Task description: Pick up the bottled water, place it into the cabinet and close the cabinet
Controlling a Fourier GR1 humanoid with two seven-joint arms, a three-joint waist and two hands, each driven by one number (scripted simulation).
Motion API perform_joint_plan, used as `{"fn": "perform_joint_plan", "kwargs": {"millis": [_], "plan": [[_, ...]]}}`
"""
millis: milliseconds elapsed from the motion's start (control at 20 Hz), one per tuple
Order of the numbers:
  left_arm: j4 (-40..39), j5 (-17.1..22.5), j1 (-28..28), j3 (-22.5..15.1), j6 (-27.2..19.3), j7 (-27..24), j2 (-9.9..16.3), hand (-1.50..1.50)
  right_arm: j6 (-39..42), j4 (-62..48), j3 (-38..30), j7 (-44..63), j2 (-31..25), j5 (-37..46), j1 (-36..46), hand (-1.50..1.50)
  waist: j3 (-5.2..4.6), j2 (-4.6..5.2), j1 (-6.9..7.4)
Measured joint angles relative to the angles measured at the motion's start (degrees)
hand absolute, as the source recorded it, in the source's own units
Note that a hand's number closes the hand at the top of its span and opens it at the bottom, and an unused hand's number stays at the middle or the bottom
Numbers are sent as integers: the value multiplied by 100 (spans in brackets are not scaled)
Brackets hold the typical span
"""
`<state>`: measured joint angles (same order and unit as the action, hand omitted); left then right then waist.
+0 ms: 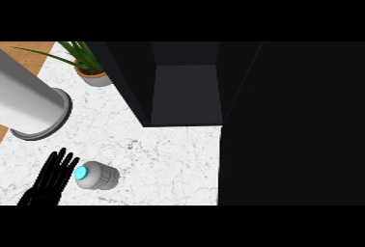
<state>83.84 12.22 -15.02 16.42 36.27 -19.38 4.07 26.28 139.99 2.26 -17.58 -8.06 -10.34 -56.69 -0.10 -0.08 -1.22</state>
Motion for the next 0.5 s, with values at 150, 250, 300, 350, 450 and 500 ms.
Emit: {"fn": "perform_joint_plan", "kwargs": {"millis": [150, 250, 300, 350, 450, 500], "plan": [[-617, -264, 292, 16, -42, -377, 21, -150, 17, 4, -6, -54, 17, 7, -56, -150, -1, 5, 8], [-999, -414, 489, 47, -127, -613, 36, -150, 83, 8, -22, -161, 19, 12, -177, -150, -2, 4, 0], [-1189, -474, 552, 70, -158, -726, 64, -150, 156, 1, -78, -252, 0, 11, -274, -150, -1, 2, -5], [-1408, -551, 640, 80, -201, -848, 88, -150, 173, 2, -98, -309, 8, 14, -322, -150, -2, 3, -10], [-1654, -677, 764, 68, -346, -1005, 64, -150, 233, 11, -161, -387, -4, 4, -450, -150, -2, 4, -4], [-1827, -728, 853, 82, -384, -1082, 108, -150, 264, 7, -223, -431, -17, -3, -497, -150, -2, 5, -3]]}}
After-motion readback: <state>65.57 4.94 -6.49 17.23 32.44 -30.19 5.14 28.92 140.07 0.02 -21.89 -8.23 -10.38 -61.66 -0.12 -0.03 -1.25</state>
